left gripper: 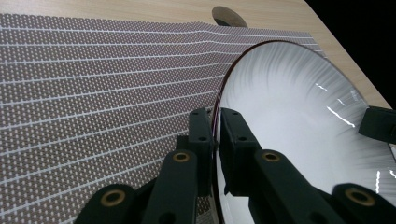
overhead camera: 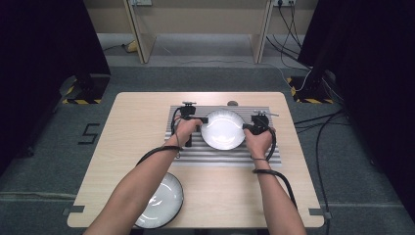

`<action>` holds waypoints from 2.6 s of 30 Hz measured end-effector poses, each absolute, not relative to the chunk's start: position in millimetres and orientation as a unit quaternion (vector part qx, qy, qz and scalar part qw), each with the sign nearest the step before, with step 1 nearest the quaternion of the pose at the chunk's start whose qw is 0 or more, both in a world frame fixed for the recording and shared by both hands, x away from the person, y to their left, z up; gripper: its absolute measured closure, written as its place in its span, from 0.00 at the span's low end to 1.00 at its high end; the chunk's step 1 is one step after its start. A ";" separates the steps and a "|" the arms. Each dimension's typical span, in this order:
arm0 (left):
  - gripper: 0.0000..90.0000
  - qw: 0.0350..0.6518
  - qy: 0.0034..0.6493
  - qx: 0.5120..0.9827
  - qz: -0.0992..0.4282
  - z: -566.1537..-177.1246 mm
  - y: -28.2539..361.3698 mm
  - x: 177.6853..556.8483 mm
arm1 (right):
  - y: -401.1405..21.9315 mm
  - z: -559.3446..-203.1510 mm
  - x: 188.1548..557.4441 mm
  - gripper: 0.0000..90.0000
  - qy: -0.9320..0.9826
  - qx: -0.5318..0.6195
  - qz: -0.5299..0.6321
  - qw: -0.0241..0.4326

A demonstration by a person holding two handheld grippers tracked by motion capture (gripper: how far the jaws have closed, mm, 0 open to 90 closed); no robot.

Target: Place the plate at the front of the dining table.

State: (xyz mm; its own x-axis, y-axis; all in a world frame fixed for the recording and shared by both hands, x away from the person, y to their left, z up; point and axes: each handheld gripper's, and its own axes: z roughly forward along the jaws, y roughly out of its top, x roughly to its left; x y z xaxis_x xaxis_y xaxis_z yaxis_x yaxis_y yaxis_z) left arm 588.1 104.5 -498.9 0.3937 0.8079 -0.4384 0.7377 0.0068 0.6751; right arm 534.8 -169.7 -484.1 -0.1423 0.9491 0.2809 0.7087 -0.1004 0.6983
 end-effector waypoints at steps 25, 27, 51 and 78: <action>0.51 0.444 0.558 0.696 0.082 -490.3 113.7 588.5 | -185.8 -483.7 516.9 0.68 0.639 0.638 0.394 0.170; 0.48 0.446 0.553 0.699 0.081 -485.3 115.1 586.8 | -187.6 -483.4 515.2 0.66 0.638 0.640 0.393 0.169; 0.36 0.437 0.515 0.730 0.102 -444.0 152.2 555.4 | -189.9 -469.3 498.0 0.58 0.633 0.641 0.405 0.157; 0.36 0.453 0.474 0.748 0.103 -426.4 170.4 518.5 | -182.4 -458.4 481.5 0.55 0.636 0.633 0.417 0.146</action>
State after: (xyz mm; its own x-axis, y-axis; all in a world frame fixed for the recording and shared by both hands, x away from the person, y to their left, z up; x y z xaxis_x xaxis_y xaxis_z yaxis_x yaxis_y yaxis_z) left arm 518.5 170.4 -426.4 0.5295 0.8020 -0.2766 0.6161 -0.1394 0.7753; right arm 481.5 -182.4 -458.4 -0.1565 0.9266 0.3419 0.6825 -0.1488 0.7156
